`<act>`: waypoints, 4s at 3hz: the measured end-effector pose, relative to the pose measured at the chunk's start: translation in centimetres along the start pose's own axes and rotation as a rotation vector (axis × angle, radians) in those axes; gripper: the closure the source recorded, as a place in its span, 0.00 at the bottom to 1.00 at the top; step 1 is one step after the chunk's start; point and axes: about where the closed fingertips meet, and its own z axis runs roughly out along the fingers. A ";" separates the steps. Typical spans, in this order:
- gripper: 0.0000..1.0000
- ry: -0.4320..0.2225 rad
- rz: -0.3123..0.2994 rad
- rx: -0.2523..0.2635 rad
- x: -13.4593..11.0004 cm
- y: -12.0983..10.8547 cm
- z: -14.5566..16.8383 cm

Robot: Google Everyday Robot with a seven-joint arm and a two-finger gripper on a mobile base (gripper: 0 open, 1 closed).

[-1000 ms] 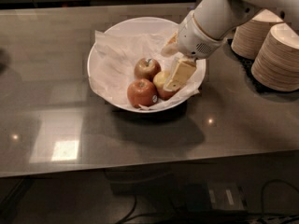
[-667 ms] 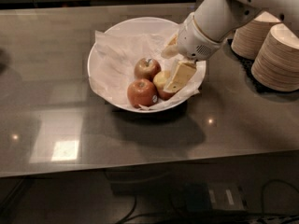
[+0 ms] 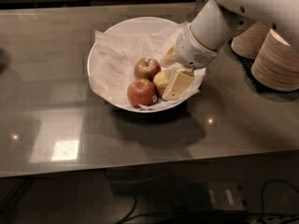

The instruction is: Pick apple from white bowl

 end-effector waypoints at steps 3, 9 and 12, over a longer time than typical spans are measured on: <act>0.54 0.021 0.037 -0.076 1.1 0.5 3.0; 1.00 -0.316 -0.019 0.045 -0.8 0.0 -8.2; 1.00 -0.666 -0.129 -0.067 -4.9 -1.2 -9.6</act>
Offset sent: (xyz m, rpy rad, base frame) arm 0.0023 0.0042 -0.0435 -0.0270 0.1097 -0.0047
